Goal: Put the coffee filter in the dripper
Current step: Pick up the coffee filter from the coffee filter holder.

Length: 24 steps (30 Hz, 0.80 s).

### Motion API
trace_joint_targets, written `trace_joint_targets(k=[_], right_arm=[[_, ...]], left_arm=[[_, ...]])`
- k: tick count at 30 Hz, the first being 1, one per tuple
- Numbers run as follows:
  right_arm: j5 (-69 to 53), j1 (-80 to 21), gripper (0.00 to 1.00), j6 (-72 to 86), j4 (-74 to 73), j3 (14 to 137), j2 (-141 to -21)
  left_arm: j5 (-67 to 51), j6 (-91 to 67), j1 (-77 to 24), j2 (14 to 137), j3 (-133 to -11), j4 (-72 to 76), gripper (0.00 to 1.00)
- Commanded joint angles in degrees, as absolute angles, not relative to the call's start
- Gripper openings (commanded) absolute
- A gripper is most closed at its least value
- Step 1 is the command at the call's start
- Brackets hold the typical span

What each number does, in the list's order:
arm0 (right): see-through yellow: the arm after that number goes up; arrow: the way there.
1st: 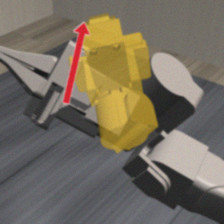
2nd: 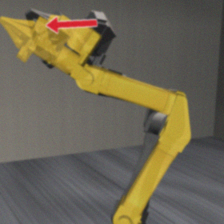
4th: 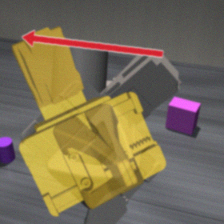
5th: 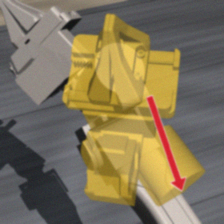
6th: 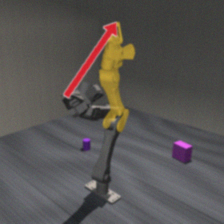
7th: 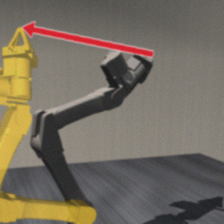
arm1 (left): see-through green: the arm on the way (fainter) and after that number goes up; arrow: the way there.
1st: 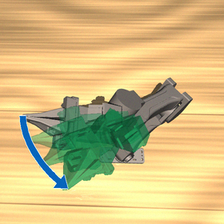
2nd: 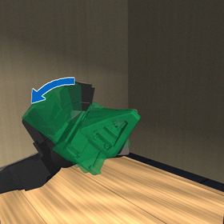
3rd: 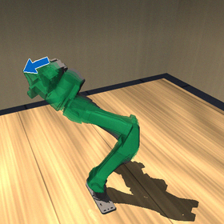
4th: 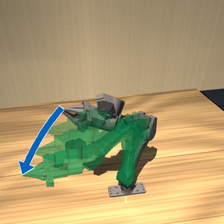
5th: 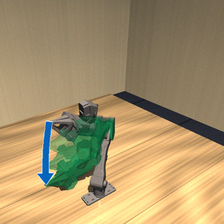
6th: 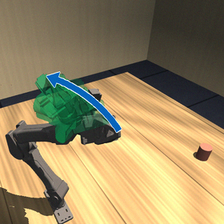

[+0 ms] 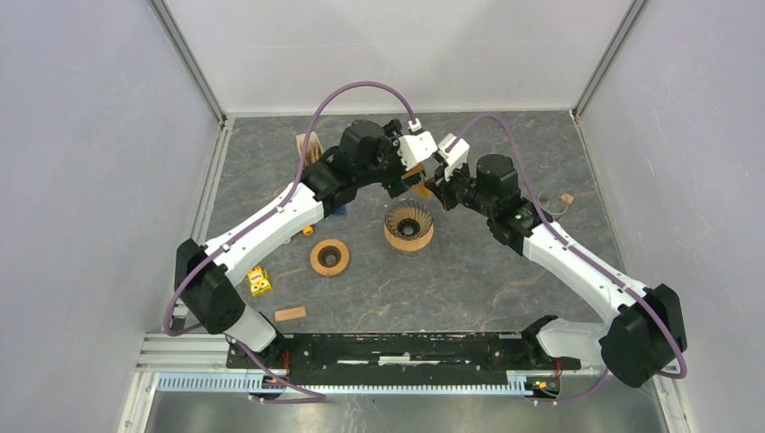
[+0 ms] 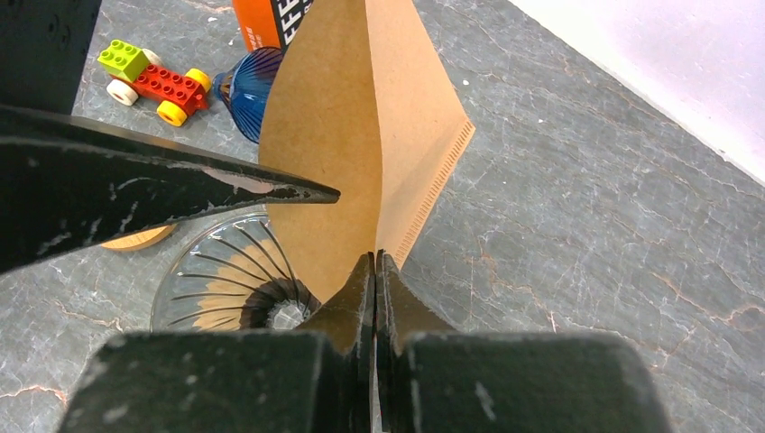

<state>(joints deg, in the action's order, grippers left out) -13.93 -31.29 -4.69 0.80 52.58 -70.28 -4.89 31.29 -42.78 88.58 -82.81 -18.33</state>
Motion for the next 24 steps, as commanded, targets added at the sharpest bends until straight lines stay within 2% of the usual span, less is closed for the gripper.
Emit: trace_joint_targets(k=[1, 5, 18, 24], right_arm=[[-14.1, -31.4, 0.0, -5.8, 3.6, 52.1, -68.8], [-13.5, -31.5, 0.0, -6.1, 3.6, 51.9, -68.6], [-14.6, -31.4, 0.0, -8.3, 3.3, 51.9, -68.3], [-15.3, -31.2, 0.0, -8.4, 3.5, 51.8, -68.4]], left_arm=[[-8.8, 35.4, -43.2, 86.1, -82.1, -19.3, 0.89], [-11.9, 36.8, -43.2, 85.8, -82.7, -21.8, 0.85], [-16.9, 39.5, -42.8, 84.6, -82.2, -25.3, 0.81], [-19.2, 39.9, -42.4, 84.1, -82.1, -26.1, 0.7]])
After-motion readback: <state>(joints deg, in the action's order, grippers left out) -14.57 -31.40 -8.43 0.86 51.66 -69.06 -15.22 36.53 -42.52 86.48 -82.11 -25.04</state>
